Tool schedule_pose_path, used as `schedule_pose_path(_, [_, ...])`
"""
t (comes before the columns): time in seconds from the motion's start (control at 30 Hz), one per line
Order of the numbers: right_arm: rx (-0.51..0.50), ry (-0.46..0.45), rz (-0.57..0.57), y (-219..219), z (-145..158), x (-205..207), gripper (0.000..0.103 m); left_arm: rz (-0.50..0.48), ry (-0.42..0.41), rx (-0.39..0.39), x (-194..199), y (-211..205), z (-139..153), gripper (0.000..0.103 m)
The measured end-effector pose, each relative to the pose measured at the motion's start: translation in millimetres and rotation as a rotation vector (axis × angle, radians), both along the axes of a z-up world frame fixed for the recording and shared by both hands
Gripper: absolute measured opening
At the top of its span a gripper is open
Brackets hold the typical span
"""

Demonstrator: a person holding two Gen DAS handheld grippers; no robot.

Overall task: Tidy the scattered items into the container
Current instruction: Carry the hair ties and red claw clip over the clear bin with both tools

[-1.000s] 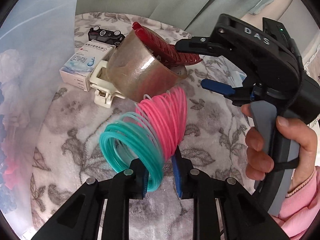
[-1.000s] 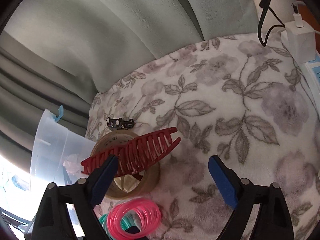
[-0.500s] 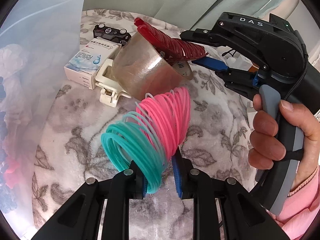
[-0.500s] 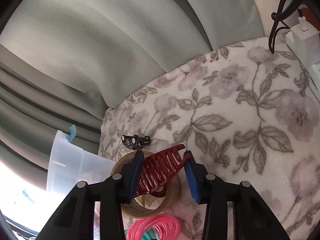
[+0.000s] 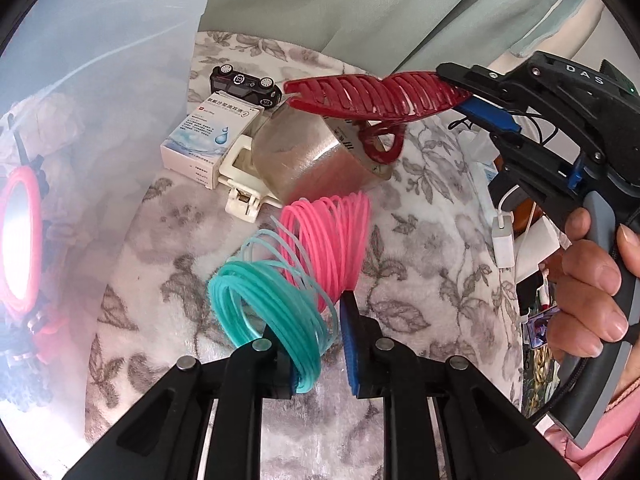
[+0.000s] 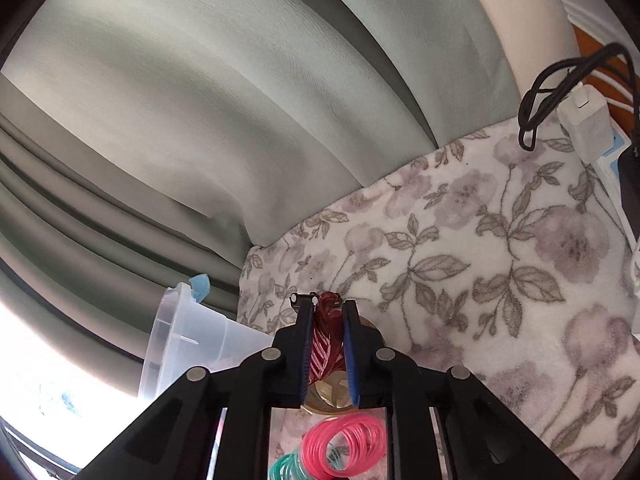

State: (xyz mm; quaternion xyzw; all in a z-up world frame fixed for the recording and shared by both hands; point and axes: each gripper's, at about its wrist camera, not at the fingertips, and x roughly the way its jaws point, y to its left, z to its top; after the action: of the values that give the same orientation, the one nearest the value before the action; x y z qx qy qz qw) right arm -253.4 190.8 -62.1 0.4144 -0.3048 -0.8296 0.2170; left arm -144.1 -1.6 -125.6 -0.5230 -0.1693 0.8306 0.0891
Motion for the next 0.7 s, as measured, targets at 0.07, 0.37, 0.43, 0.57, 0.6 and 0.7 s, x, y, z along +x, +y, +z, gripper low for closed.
schedule_pose_path(0.07, [-0.007, 0.010, -0.009, 5, 8, 4, 0.012, 0.005, 0.007, -0.002, 2, 1, 2, 0.016])
schedule_pose_path(0.37, [-0.020, 0.035, -0.070, 34, 29, 39, 0.012, 0.005, 0.043, -0.011, 12, 9, 17, 0.010])
schedule_pose_path(0.43, [-0.025, 0.039, -0.085, 41, 32, 49, 0.012, 0.000, 0.054, -0.015, 16, 9, 24, 0.009])
schedule_pose_path(0.57, [-0.036, 0.046, -0.115, 56, 37, 68, 0.012, -0.012, 0.076, -0.021, 25, 11, 37, 0.009])
schedule_pose_path(0.6, [-0.040, 0.047, -0.123, 60, 38, 73, 0.012, -0.015, 0.082, -0.023, 27, 13, 40, 0.009])
schedule_pose_path(0.7, [-0.048, 0.053, -0.139, 69, 42, 85, 0.012, -0.024, 0.101, -0.027, 33, 17, 49, 0.009])
